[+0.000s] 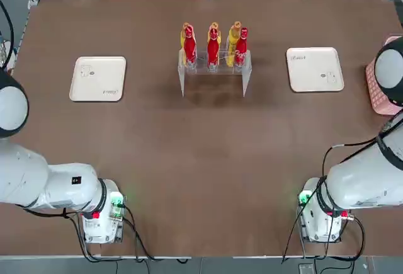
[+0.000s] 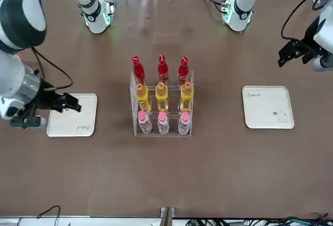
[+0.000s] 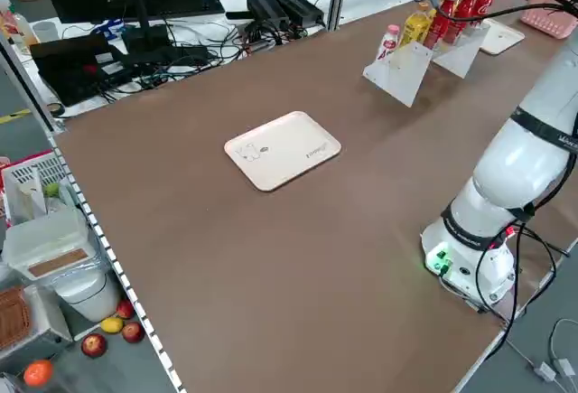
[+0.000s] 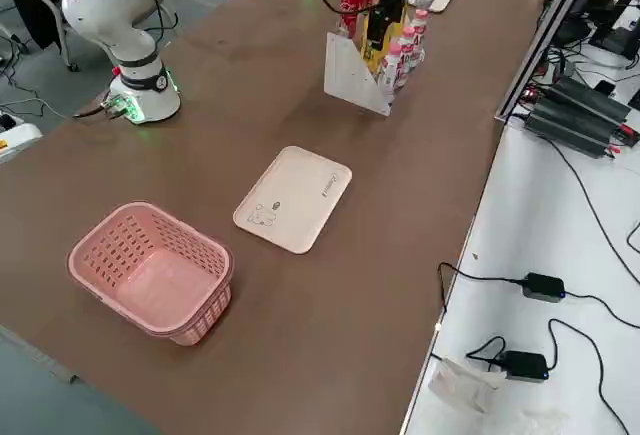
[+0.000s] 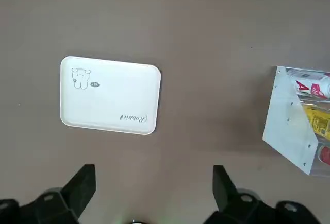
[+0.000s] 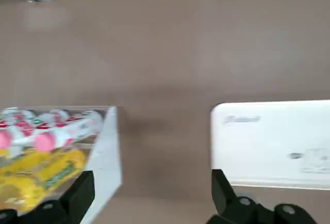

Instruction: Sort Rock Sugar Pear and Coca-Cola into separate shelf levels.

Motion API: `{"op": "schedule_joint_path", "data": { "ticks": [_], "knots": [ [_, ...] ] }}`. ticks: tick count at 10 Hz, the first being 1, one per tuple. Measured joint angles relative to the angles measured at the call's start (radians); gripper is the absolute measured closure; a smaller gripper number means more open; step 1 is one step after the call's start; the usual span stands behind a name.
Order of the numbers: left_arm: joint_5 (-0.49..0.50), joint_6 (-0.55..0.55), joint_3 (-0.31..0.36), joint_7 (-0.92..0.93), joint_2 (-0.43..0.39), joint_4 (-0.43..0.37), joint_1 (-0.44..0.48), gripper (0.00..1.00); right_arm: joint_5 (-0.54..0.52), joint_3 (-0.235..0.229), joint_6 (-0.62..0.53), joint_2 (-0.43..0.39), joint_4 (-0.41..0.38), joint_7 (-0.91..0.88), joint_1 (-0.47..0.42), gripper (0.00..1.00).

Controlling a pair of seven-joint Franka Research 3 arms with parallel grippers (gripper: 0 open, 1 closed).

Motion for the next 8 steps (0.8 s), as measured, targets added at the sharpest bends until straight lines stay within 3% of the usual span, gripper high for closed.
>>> {"op": "schedule_joint_path", "data": {
  "ticks": [4, 8],
  "knots": [
    [0.0, 0.0, -0.006, 0.0, 0.0, 0.004, -0.006, 0.0, -0.083, -0.017, -0.041, -0.113, -0.081, -0.228, -0.141, 0.0],
    [0.0, 0.0, -0.006, 0.0, 0.0, 0.005, -0.005, 0.0, -0.084, -0.04, -0.188, -0.196, -0.095, -0.096, -0.114, 0.0]
  ]
}}
